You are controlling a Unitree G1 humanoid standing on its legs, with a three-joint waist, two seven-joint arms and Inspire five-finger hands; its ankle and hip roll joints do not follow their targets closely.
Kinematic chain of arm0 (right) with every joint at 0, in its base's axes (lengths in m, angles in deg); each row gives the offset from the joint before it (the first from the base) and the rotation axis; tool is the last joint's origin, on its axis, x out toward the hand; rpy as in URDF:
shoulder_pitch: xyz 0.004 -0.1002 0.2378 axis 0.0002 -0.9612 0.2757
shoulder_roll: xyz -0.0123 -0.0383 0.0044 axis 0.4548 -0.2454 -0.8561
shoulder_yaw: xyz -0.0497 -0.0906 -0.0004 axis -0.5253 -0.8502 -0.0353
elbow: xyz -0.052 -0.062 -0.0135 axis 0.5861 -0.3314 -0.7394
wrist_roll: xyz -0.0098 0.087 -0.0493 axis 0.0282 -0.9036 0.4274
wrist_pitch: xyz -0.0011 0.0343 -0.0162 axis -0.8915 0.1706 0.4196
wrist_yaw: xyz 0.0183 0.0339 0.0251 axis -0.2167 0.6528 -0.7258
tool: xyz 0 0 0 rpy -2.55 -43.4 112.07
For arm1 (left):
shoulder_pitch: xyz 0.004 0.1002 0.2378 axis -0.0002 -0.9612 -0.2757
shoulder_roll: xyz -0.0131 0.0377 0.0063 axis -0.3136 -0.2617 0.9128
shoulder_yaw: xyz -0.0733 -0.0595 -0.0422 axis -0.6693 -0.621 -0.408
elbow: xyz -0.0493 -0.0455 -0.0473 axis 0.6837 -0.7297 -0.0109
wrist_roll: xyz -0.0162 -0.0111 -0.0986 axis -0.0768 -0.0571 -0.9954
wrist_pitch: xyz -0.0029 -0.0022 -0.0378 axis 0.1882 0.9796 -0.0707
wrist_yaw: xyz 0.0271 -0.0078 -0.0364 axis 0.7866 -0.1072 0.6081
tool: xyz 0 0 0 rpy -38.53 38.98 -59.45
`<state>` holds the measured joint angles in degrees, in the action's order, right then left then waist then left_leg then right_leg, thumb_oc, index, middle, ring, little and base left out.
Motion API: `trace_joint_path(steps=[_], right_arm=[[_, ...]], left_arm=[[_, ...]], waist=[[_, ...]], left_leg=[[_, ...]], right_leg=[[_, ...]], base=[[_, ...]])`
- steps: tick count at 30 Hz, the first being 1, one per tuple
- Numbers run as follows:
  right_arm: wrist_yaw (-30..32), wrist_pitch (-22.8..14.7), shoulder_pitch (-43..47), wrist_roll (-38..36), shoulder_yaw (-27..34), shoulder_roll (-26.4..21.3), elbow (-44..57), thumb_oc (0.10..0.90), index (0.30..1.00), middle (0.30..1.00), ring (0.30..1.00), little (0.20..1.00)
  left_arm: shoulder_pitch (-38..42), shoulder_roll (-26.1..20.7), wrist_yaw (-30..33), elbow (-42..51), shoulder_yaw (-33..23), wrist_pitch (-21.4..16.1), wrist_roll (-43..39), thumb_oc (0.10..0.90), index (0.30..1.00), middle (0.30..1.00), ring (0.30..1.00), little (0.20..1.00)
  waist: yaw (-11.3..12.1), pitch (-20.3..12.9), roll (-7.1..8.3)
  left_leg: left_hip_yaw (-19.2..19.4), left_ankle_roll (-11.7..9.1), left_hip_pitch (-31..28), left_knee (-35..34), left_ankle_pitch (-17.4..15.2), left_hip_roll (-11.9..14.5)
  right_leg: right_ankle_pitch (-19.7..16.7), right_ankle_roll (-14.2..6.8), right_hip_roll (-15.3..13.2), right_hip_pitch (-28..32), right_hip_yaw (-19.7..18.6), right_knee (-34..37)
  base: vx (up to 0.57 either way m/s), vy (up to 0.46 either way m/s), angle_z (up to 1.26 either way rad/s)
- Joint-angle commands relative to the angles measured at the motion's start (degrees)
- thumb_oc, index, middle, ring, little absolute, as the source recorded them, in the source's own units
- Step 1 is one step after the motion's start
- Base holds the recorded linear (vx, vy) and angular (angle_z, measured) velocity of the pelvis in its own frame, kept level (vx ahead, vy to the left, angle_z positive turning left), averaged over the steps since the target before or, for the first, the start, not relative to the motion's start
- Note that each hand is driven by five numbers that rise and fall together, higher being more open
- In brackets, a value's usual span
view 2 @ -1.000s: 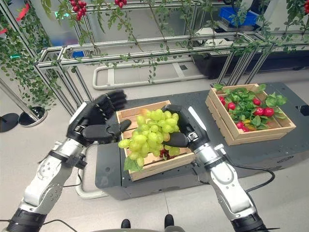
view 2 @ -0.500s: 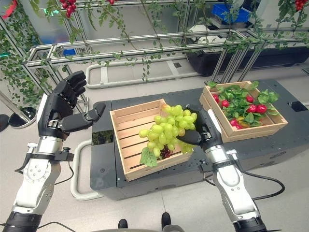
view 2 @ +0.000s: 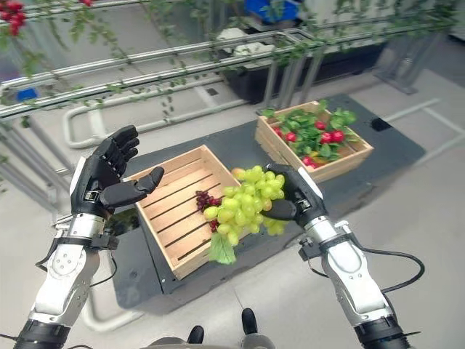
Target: Pick up the fruits from the basket on one side to the basket on the other side
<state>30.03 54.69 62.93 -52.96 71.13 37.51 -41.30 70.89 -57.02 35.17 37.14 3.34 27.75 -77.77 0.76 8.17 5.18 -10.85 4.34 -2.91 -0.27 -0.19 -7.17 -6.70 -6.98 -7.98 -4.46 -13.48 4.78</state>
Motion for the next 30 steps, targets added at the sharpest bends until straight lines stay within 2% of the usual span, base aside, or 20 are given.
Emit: trace_joint_path(steps=[1,5,7,8,10,13,14,16,17,19,22,23,25,27,30], right_arm=[[-0.85,-8.28,7.71,-5.29,2.02,0.47,3.47,0.400,0.300,0.300,0.300,0.300],[-2.15,-8.53,8.10,-4.75,2.12,3.04,3.19,0.400,0.300,0.300,0.300,0.300],[-2.96,-8.10,8.95,-5.33,1.94,3.49,2.63,0.400,0.300,0.300,0.300,0.300],[-3.02,-7.92,9.11,-5.47,1.90,3.50,2.61,0.400,0.300,0.300,0.300,0.300],[-2.92,-7.22,10.14,-5.51,1.12,3.76,2.83,0.400,0.300,0.300,0.300,0.300],[-2.28,-7.67,11.14,-4.70,-0.45,3.72,2.89,0.400,0.300,0.300,0.300,0.300],[-2.11,-8.01,11.44,-4.38,-0.98,3.75,2.65,0.400,0.300,0.300,0.300,0.300],[-1.65,-8.67,11.95,-3.60,-1.61,3.83,2.22,0.400,0.300,0.300,0.300,0.300],[-1.41,-9.48,12.10,-3.48,-2.14,3.91,2.14,0.400,0.300,0.300,0.300,0.300],[-0.93,-10.04,11.90,-2.87,-2.31,4.21,2.30,0.400,0.300,0.300,0.300,0.300],[-2.30,-10.79,11.58,-2.85,-2.71,5.04,2.55,0.400,0.300,0.300,0.300,0.300],[-3.04,-10.68,11.62,-2.76,-3.12,5.64,2.97,0.400,0.300,0.300,0.300,0.300],[-2.27,-10.47,12.96,-1.99,-4.13,6.14,2.37,0.400,0.300,0.300,0.300,0.300],[-1.32,-10.29,14.77,-2.24,-4.73,6.05,1.61,0.400,0.300,0.300,0.300,0.300],[-0.05,-10.05,14.95,-1.55,-4.32,5.70,2.12,0.400,0.300,0.300,0.300,0.300]], left_arm=[[5.89,-0.94,-2.04,1.66,-1.31,-9.92,-2.83,0.800,0.900,0.900,0.900,0.900],[8.36,-0.44,-2.81,1.83,0.04,-8.43,-3.54,0.800,0.900,0.900,0.900,0.900],[9.39,-0.36,-2.58,1.55,0.53,-7.71,-3.45,0.800,0.900,0.900,0.900,0.900],[9.50,-0.28,-2.60,1.53,0.57,-7.62,-3.42,0.800,0.900,0.900,0.900,0.900],[9.73,0.02,-4.05,1.48,0.83,-7.87,-3.76,0.800,0.900,0.900,0.900,0.900],[9.69,0.10,-3.93,2.31,1.75,-8.49,-3.24,0.800,0.900,0.900,0.900,0.900],[9.72,0.07,-3.28,2.63,2.32,-8.54,-3.05,0.800,0.900,0.900,0.900,0.900],[10.00,-0.02,-3.05,2.72,2.68,-8.46,-2.98,0.800,0.900,0.900,0.900,0.900],[10.20,-0.21,-3.51,2.68,2.84,-8.42,-3.17,0.800,0.900,0.900,0.900,0.900],[10.45,-0.56,-4.07,2.81,2.75,-7.89,-3.85,0.800,0.900,0.900,0.900,0.900],[10.26,-0.71,-3.23,2.69,2.66,-8.06,-3.11,0.800,0.900,0.900,0.900,0.900],[9.96,-0.87,-2.20,3.07,2.45,-7.83,-2.69,0.800,0.900,0.900,0.900,0.900],[9.58,-1.03,-1.49,3.01,2.19,-8.12,-2.65,0.800,0.900,0.900,0.900,0.900],[9.92,-0.82,-0.92,3.19,2.13,-7.91,-2.41,0.800,0.900,0.900,0.900,0.900],[10.44,-0.32,-1.11,3.27,2.27,-7.89,-2.62,0.800,0.900,0.900,0.900,0.900]], waist=[[0.33,-3.23,-3.41],[-0.80,-2.01,-4.07],[-0.52,-1.67,-3.93],[-0.44,-1.65,-4.00],[0.29,-1.73,-4.73],[0.97,-1.46,-6.25],[1.22,-1.40,-6.58],[1.75,-1.35,-6.54],[2.42,-1.70,-5.93],[3.03,-2.29,-5.11],[4.56,-3.57,-4.13],[5.56,-4.55,-3.65],[6.37,-5.65,-3.56],[6.13,-5.73,-3.25],[5.45,-5.84,-3.05]], left_leg=[[-0.89,-2.68,1.70,0.18,-0.99,2.72],[1.17,-1.34,1.28,0.72,-2.63,0.31],[2.66,-1.35,0.58,1.12,-3.84,-0.53],[2.96,-1.32,0.48,0.95,-3.79,-0.51],[4.23,-1.03,0.29,-0.77,-2.58,-0.17],[5.66,-0.66,0.42,-1.45,-0.98,1.06],[6.67,-0.41,0.67,-1.51,-0.47,1.57],[7.58,0.10,1.11,-1.43,-0.23,1.71],[8.59,0.45,2.36,-0.83,-0.10,1.58],[9.54,0.56,3.88,0.37,-0.24,1.36],[11.71,0.37,5.57,0.29,-0.07,1.57],[13.13,-0.24,5.56,-0.70,0.28,2.10],[15.19,-1.69,5.32,-1.92,0.99,3.40],[17.23,-3.11,6.08,-2.37,1.93,4.58],[17.85,-3.62,6.72,-2.79,2.31,5.34]], right_leg=[[-0.23,0.07,2.70,3.47,4.38,-1.64],[-3.15,-1.83,1.20,-0.56,3.16,-3.77],[-6.07,-2.46,-0.43,-2.18,6.48,-2.11],[-6.08,-2.47,-0.42,-2.37,6.94,-2.27],[-4.45,-2.06,-0.15,-2.76,10.46,-5.40],[1.64,-0.27,1.15,-2.05,13.93,-15.12],[2.51,0.31,1.04,-1.93,15.64,-19.34],[3.81,0.76,0.96,-1.85,16.83,-23.21],[5.68,0.76,1.23,-1.24,17.84,-26.17],[6.82,0.62,1.30,-0.02,18.74,-27.19],[7.32,0.41,-1.12,3.97,21.91,-23.64],[7.55,0.43,-2.89,7.01,25.07,-17.62],[8.25,0.62,-3.14,10.08,26.78,-8.96],[7.84,-0.13,-1.99,10.95,25.87,-4.52],[7.09,0.18,-0.69,10.88,24.27,-2.06]], base=[[-0.13,0.339,-0.40],[-0.12,0.272,-0.35],[-0.12,0.193,-0.37],[-0.14,0.127,-0.50],[-0.19,0.131,-0.68],[-0.14,0.087,-0.77],[-0.15,0.054,-0.90],[-0.14,0.000,-0.59],[-0.17,-0.052,-0.56],[-0.14,-0.085,-0.48],[-0.10,-0.115,-0.41],[-0.09,-0.185,-0.67],[-0.12,-0.251,-1.18],[-0.15,-0.256,-1.23],[-0.14,-0.252,-0.87]])
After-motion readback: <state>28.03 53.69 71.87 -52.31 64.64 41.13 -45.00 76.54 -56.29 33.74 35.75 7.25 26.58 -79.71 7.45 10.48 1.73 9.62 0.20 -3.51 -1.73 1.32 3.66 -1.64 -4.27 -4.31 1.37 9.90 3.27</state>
